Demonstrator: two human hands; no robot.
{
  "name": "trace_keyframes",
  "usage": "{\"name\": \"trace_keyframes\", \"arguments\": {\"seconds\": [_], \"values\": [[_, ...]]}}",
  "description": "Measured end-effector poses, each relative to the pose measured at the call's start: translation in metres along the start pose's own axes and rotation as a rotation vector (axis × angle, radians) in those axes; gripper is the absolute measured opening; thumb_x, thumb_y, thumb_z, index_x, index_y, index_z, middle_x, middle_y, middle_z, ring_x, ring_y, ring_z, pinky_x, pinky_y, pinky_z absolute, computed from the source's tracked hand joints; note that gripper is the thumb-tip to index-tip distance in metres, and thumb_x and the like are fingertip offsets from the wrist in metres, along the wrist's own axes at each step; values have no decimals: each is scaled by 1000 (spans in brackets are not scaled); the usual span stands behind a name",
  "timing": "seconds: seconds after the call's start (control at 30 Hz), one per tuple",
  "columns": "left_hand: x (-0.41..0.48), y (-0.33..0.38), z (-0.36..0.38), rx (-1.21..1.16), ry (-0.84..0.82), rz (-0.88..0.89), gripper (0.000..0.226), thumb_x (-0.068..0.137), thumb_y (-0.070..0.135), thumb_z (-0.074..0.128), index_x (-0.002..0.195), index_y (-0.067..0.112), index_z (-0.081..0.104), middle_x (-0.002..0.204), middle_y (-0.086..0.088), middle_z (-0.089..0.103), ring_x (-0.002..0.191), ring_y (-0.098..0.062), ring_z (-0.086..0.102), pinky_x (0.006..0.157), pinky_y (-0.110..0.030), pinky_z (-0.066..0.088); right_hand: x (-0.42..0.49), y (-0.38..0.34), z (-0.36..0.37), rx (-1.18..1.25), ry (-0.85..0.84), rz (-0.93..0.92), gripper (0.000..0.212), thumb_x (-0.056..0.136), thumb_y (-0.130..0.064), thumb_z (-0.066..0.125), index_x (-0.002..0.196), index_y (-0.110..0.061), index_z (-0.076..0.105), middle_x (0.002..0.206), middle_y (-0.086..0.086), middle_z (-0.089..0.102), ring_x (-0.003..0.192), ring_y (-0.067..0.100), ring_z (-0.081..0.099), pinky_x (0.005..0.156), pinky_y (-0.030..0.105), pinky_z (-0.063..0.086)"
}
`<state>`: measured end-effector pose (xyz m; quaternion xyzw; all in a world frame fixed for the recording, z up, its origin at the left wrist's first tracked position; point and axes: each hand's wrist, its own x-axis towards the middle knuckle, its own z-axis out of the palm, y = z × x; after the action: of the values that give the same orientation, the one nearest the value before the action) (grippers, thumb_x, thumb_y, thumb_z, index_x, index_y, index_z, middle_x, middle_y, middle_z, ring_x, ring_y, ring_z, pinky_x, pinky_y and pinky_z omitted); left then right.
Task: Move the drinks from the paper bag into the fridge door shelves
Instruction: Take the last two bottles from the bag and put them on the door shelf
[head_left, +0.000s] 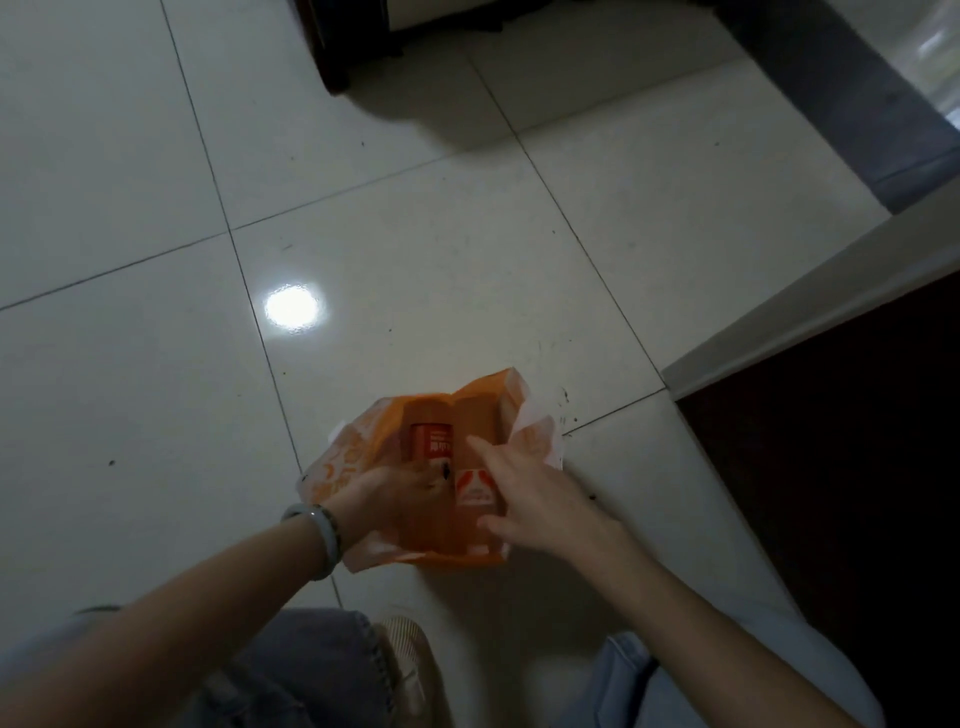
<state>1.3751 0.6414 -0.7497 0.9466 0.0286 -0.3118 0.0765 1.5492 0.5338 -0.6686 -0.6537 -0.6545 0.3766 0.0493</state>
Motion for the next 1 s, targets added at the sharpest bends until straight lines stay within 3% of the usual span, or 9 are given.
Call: {"name": "trace_keyframes", "arguments": {"seconds": [0.07, 0.17, 0.3, 0.4, 0.53, 0.63, 0.73, 0.9, 1.0], "values": [[14, 7, 15, -20, -102, -39, 49, 99, 30, 32, 145, 14, 23, 150, -12, 28, 138, -31, 22, 116, -42, 14, -1, 1, 3, -14, 25, -18, 87, 82, -32, 65, 147, -19, 8, 145, 7, 34, 128, 22, 38, 95, 41, 47], [26, 1, 14, 39, -76, 93, 43, 91, 42, 39, 123, 16, 55, 126, -11, 58, 120, -33, 50, 103, -48, 38, 0, 1, 4, -34, 103, -61, 89, 80, -33, 67, 147, -17, 10, 148, 7, 29, 133, 23, 30, 102, 40, 41], [37, -2, 47, 379, -105, 100, 37, 94, 28, 27, 123, 18, 48, 125, -12, 57, 117, -38, 51, 98, -54, 39, -4, -1, 6, -19, 137, -71, 92, 77, -31, 70, 147, -18, 12, 148, 9, 27, 134, 24, 28, 104, 39, 36], [34, -2, 51, 402, 3, 78, 49, 88, 14, 17, 124, 16, 48, 128, -11, 56, 119, -37, 51, 97, -51, 43, -8, 0, 8, 34, 132, -60, 91, 78, -30, 70, 147, -18, 12, 149, 9, 26, 136, 24, 24, 106, 40, 34], [30, 0, 42, 499, 130, 157, 19, 91, 20, 46, 109, 18, 53, 108, -5, 65, 103, -30, 60, 92, -48, 46, -8, 1, 5, 46, 101, -47, 94, 76, -27, 72, 147, -20, 10, 148, 8, 25, 136, 23, 23, 106, 43, 36], [19, -14, 34, 345, 310, 239, 25, 83, 34, 61, 103, 22, 52, 99, 1, 65, 90, -20, 64, 94, -37, 37, -7, 1, -3, 96, 72, -29, 97, 76, -26, 72, 147, -24, 7, 149, 5, 23, 136, 21, 20, 107, 42, 35], [-8, -21, -8, 73, 414, 70, 44, 68, 45, 66, 106, 26, 54, 104, 7, 64, 92, -8, 64, 87, -24, 46, -7, 0, -11, 159, 60, -20, 103, 72, -30, 76, 146, -29, 4, 150, 1, 21, 138, 24, 17, 110, 48, 31], [-45, -25, -41, -71, 461, -115, 85, 50, 43, 87, 122, 21, 48, 113, -5, 68, 102, -24, 64, 88, -48, 50, -6, -2, -16, 125, 22, 16, 109, 69, -36, 78, 146, -32, 1, 154, -1, 14, 140, 24, 16, 111, 46, 28], [-65, -16, -57, -222, 537, -166, 80, 57, 52, 80, 120, 19, 46, 109, -8, 68, 98, -26, 65, 80, -46, 55, -7, -6, -19, 143, 68, -31, 102, 72, -32, 76, 146, -28, 6, 153, 0, 20, 138, 20, 20, 112, 43, 27]]}}
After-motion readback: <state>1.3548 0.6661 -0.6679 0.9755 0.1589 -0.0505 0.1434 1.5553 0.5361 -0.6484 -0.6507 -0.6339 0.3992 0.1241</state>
